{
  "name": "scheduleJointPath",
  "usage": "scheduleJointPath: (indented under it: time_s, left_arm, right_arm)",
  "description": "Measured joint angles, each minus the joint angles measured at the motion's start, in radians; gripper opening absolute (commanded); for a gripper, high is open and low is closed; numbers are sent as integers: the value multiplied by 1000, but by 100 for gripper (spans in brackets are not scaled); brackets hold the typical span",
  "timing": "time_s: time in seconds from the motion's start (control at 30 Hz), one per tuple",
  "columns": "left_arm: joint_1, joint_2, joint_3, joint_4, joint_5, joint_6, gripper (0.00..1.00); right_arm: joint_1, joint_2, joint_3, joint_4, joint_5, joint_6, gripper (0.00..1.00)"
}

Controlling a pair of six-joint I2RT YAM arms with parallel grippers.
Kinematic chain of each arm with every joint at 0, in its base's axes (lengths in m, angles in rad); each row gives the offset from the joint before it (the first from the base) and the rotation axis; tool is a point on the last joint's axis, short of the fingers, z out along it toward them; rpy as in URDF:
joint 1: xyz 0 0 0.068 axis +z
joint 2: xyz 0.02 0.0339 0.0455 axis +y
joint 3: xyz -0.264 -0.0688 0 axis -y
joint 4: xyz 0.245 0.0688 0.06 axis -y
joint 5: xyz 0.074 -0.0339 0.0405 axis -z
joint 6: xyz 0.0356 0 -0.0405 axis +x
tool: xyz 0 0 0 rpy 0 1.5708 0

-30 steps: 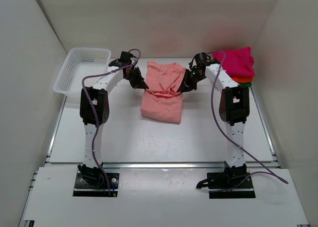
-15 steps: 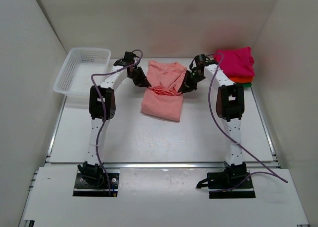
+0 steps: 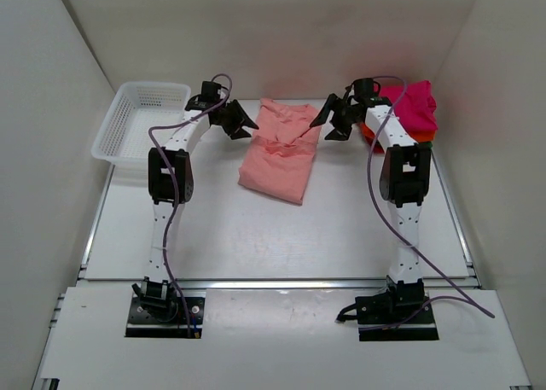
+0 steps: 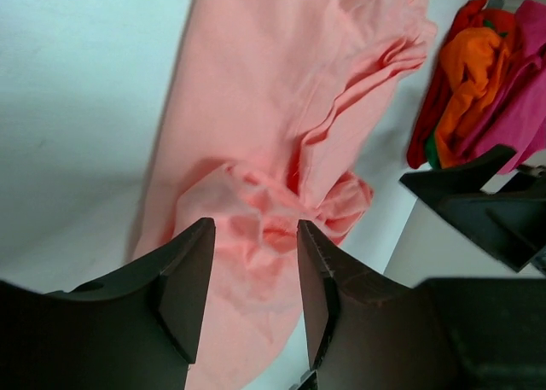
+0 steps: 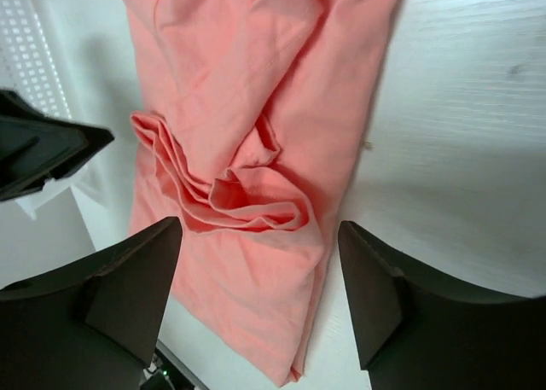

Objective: Fold and stack the t-shirts
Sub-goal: Fold the folded rectangular tshirt in 1/3 of the way

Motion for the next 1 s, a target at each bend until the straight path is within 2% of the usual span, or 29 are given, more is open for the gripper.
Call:
scheduleJointPath:
  time_s: [0.13,0.3,0.37,0.4,0.47,0.5,0.6,0.77,1.0]
  left_arm:
    - [21,-114,-187,49,-5,53,55]
    - [38,-374,-522,53,-29,152,56]
    - [33,-489,-670,73,-38,169,55]
    - [26,-546,-743,87,-39,169,55]
    - [8,-631,-862,135,-38,158,55]
    - [-2,-671,-928,171,-37,146,55]
    - [-27,-723,-1059,255,-29,111,55]
    - [-38,-713,-1227,385,-32,54,53]
    - [-23,-697,-1323,463,-14,-1,51]
  right_arm:
    - [-3,-41,-44,11,56,-10,75]
    - [42,-245,-334,14,186,-9,76]
    - [89,-365,-493,23,233,6,67]
    - [119,-424,-561,30,246,17,49]
    - [174,-516,-659,58,250,39,24]
    - [202,-554,-703,87,247,56,18]
    - [262,-611,-783,154,216,85,12]
    - [293,-589,-858,280,151,110,9]
    - [293,-495,-908,415,97,151,3]
